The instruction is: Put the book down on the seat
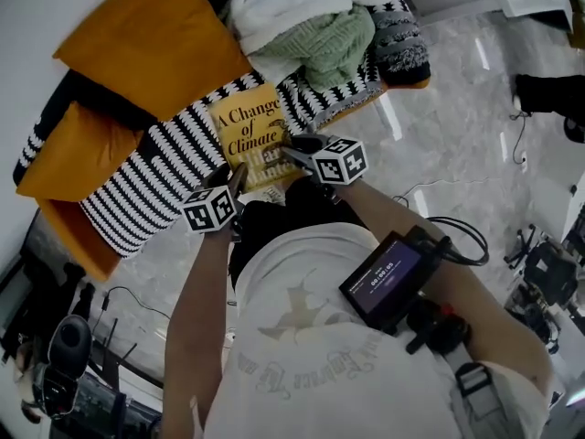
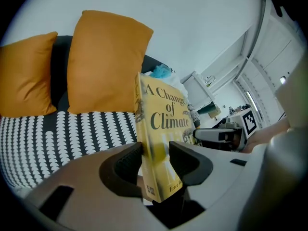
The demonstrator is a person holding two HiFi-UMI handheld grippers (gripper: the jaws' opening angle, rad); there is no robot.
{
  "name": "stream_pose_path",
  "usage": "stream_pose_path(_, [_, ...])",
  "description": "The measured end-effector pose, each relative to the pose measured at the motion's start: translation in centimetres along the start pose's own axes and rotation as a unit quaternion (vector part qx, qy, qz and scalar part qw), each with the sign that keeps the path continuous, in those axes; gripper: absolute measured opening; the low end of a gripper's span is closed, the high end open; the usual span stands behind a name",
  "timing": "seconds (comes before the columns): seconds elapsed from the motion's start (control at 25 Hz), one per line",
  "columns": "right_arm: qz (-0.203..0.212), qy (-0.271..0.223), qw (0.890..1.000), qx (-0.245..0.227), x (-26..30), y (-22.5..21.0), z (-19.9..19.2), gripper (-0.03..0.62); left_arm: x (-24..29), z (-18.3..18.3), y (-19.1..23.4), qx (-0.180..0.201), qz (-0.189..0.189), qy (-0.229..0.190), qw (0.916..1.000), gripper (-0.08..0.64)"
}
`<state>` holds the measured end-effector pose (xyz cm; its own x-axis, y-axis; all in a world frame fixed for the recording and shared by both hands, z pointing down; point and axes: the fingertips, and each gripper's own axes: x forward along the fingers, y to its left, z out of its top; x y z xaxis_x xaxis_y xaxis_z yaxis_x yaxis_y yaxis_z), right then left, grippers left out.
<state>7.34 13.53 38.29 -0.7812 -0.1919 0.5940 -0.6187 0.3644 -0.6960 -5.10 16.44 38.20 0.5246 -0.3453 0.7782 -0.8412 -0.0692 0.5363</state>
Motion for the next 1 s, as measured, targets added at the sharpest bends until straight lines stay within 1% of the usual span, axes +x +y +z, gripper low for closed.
stream_pose_path(0.24, [-0.002, 0.022, 1.0, 0.007, 0.8, -1.1, -0.9, 0.126, 1.3, -1.3, 0.7, -0.019, 0.001, 0.014, 0.9997, 0.189])
stream_pose_path(0.52, [-0.001, 0.054, 0.998, 0.011, 3.1, -2.2, -2.4, 0.126, 2.6, -2.6, 2.9, -0.044, 0.005, 0.024, 0.9987, 0.189])
stream_pose_path(1.0, [0.003, 0.108, 0.994, -0.004, 6.0, -5.1, -3.8, 0.126, 5.8, -4.9, 5.1, -0.097, 0.014, 0.027, 0.9948, 0.189])
